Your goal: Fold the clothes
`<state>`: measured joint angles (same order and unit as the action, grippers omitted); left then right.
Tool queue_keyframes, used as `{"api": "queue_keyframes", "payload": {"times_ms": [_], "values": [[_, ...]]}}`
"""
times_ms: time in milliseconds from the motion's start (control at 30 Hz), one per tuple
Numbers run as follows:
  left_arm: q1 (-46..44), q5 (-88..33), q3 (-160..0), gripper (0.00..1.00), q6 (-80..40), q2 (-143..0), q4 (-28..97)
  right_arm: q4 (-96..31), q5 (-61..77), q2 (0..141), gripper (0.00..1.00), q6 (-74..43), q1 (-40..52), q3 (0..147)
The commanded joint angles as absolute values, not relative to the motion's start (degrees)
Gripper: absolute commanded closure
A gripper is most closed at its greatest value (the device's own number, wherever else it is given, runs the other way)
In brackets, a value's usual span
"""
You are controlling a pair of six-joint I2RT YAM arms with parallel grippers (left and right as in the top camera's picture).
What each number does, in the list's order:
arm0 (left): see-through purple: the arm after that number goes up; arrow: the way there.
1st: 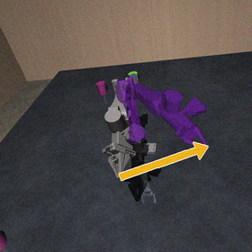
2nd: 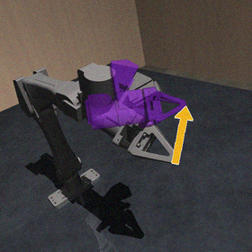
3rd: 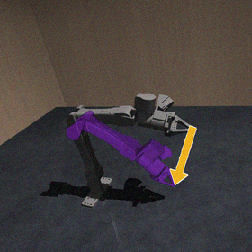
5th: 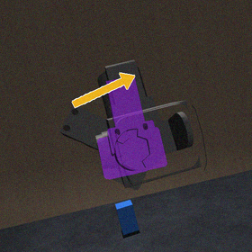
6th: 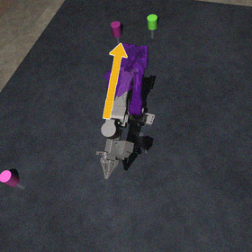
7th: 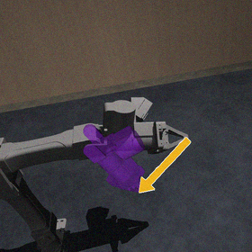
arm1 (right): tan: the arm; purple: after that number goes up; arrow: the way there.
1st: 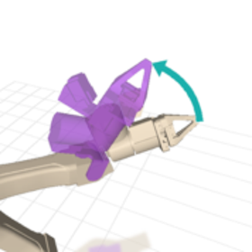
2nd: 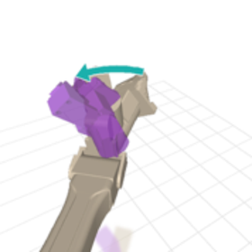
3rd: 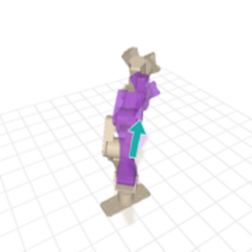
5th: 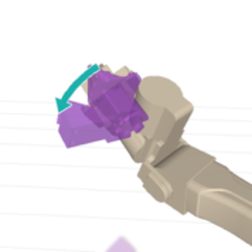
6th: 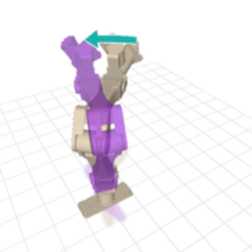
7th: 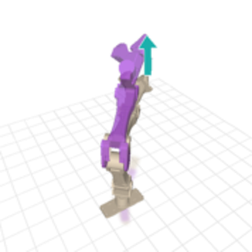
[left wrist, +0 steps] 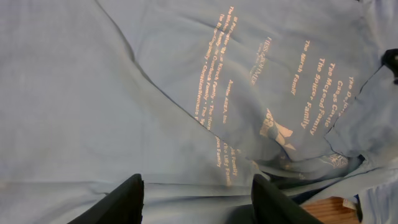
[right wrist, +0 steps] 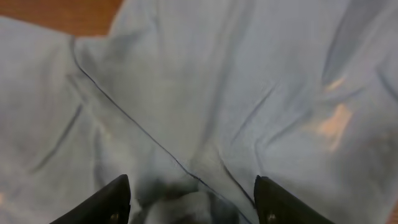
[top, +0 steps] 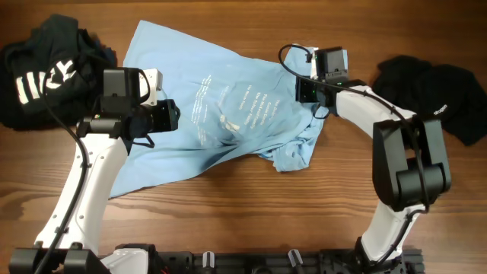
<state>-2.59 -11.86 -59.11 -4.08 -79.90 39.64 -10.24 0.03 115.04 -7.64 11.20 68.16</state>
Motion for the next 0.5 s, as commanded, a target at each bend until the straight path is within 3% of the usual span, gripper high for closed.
{"api": "queue_keyframes", "payload": {"times_ms": [0,267,367,467], "values": [[-2.8,-11.9,-59.7,0.44,-3.0,-79.3,39.3,-9.7,1.4,116.2,0.41,-7.7,11.3,68.1],[-2.8,-11.9,-59.7,0.41,-3.0,-79.3,38.3,-10.3,2.2,116.1,0.76,-8.2,11.3,68.3],[-2.8,-11.0,-59.7,0.4,-3.0,-79.3,38.3,-11.2,2.3,115.6,0.93,-9.3,11.3,69.0],[-2.8,-10.9,-59.7,0.39,-3.0,-79.5,38.3,-13.3,2.2,114.0,0.96,-9.3,11.3,70.7]]}}
